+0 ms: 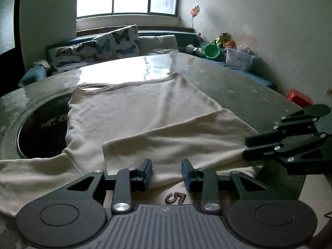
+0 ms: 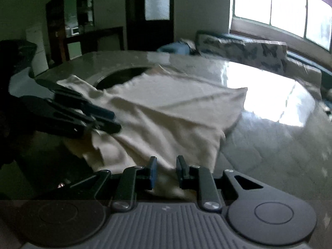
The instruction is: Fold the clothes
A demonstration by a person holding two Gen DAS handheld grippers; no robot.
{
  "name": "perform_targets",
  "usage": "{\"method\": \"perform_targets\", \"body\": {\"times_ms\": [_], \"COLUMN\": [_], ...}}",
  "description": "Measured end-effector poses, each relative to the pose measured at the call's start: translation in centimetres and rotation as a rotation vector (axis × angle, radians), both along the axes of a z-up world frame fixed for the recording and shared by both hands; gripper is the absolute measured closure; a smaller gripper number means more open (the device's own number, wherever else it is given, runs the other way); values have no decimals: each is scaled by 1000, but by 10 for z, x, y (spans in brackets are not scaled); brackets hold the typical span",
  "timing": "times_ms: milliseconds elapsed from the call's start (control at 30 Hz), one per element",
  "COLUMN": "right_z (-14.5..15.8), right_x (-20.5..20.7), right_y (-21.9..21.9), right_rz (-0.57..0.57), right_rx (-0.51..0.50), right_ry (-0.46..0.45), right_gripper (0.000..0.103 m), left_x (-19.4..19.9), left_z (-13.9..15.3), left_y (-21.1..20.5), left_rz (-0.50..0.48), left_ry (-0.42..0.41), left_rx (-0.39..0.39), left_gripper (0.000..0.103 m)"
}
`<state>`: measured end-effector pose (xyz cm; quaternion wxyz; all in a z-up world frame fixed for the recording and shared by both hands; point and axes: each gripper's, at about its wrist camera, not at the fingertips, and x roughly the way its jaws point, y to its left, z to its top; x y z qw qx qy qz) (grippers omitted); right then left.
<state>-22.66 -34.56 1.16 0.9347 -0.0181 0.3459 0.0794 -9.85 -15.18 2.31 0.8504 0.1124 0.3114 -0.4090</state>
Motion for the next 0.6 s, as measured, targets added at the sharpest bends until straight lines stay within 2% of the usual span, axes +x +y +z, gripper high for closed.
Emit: {"method": "perform_targets", "body": {"times_ms": [133, 267, 467, 600], "right_z": [8, 19, 19, 15], "right_x": [3, 21, 57, 75], "right_y": [-3, 3, 32, 54], "right_rz": [-1, 30, 136, 207], "right_rx": [25, 54, 38, 25], "right_ry": [-12, -41, -30, -13], "right_gripper": [81, 78, 78, 77], "left_x": [4, 10, 33, 51], "left_z": [5, 16, 24, 23], "left_y": [8, 30, 84, 122], "left_rz": [36, 134, 371, 539], "left_ry": [28, 19, 5, -12], "left_rx": [-32, -69, -88, -63], "left_gripper": [65, 59, 55, 52]}}
